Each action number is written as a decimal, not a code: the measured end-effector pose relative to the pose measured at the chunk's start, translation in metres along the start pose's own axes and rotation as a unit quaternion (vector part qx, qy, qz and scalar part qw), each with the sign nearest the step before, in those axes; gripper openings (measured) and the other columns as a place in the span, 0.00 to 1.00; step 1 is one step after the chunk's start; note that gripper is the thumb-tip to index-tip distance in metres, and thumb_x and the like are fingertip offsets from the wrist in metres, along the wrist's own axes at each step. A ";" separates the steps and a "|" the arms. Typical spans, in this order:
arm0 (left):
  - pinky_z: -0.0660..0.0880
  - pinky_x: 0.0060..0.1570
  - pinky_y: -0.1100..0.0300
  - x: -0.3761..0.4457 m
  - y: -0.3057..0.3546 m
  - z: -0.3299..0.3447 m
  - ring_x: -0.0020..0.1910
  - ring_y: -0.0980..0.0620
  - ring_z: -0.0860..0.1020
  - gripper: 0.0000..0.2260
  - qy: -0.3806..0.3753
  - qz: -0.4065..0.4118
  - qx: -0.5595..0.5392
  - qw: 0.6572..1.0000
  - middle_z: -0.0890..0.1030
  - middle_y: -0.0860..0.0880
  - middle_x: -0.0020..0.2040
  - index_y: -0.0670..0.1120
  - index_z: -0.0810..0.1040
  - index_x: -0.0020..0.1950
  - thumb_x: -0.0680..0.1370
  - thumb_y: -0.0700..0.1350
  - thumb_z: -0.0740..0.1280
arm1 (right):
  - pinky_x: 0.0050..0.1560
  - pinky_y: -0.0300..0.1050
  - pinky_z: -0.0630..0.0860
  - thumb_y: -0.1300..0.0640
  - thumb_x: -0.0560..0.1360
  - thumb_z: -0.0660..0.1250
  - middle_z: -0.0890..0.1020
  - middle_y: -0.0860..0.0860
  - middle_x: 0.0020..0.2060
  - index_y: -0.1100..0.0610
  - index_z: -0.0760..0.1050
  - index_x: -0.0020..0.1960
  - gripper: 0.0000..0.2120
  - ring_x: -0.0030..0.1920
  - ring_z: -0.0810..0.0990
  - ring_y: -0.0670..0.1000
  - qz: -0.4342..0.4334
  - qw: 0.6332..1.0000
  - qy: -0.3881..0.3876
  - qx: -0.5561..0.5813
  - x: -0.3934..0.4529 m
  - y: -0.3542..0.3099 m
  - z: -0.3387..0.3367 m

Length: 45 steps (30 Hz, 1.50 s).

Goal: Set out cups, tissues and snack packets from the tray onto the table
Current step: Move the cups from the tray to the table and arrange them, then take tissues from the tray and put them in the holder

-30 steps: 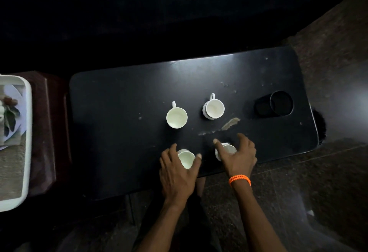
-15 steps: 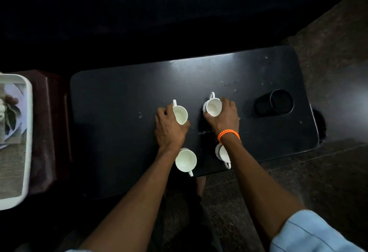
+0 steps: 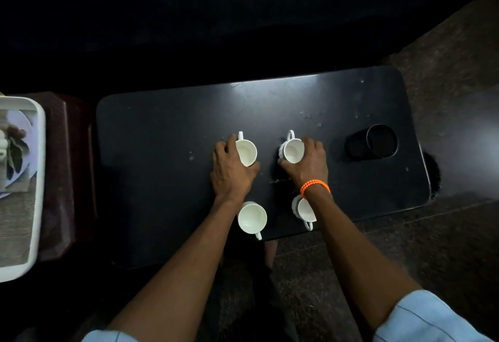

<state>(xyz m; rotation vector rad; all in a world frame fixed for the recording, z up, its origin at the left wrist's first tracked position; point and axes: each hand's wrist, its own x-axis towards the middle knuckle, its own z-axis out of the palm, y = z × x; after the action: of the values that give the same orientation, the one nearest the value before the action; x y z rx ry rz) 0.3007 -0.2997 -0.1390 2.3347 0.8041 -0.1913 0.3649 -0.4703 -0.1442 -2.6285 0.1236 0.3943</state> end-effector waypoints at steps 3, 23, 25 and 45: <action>0.77 0.55 0.47 -0.004 -0.004 -0.001 0.65 0.43 0.74 0.43 0.025 -0.019 -0.007 0.999 0.72 0.46 0.67 0.48 0.65 0.77 0.68 0.67 0.72 | 0.59 0.58 0.76 0.34 0.61 0.76 0.76 0.55 0.63 0.53 0.71 0.68 0.42 0.62 0.75 0.60 -0.003 0.998 0.043 -0.036 -0.002 -0.006 -0.002; 0.77 0.63 0.48 -0.003 -0.110 -0.144 0.70 0.45 0.74 0.33 0.164 -0.056 -0.086 0.981 0.67 0.46 0.75 0.46 0.62 0.80 0.82 0.66 0.56 | 0.67 0.54 0.74 0.40 0.74 0.70 0.76 0.57 0.66 0.58 0.70 0.73 0.34 0.66 0.74 0.56 -0.298 0.954 -0.013 0.024 -0.062 -0.207 0.047; 0.76 0.63 0.51 -0.008 -0.129 -0.172 0.69 0.46 0.74 0.32 0.205 -0.066 -0.095 0.972 0.70 0.46 0.73 0.46 0.65 0.79 0.82 0.65 0.56 | 0.67 0.50 0.74 0.40 0.74 0.70 0.75 0.56 0.66 0.57 0.69 0.73 0.34 0.66 0.73 0.54 -0.335 0.941 -0.042 0.030 -0.077 -0.236 0.062; 0.70 0.71 0.48 -0.070 -0.336 -0.294 0.72 0.43 0.71 0.30 0.345 -0.323 -0.228 0.851 0.70 0.43 0.74 0.45 0.64 0.79 0.83 0.62 0.59 | 0.61 0.53 0.75 0.49 0.75 0.70 0.77 0.60 0.60 0.62 0.77 0.64 0.23 0.59 0.77 0.63 -0.442 0.843 -0.296 -0.084 -0.242 -0.442 0.248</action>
<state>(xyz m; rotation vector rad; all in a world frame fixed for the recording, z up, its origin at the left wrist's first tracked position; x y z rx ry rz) 0.0248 0.0508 -0.0677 1.5798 1.7567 0.5414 0.1395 0.0407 -0.0857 -2.2573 -1.3114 0.8504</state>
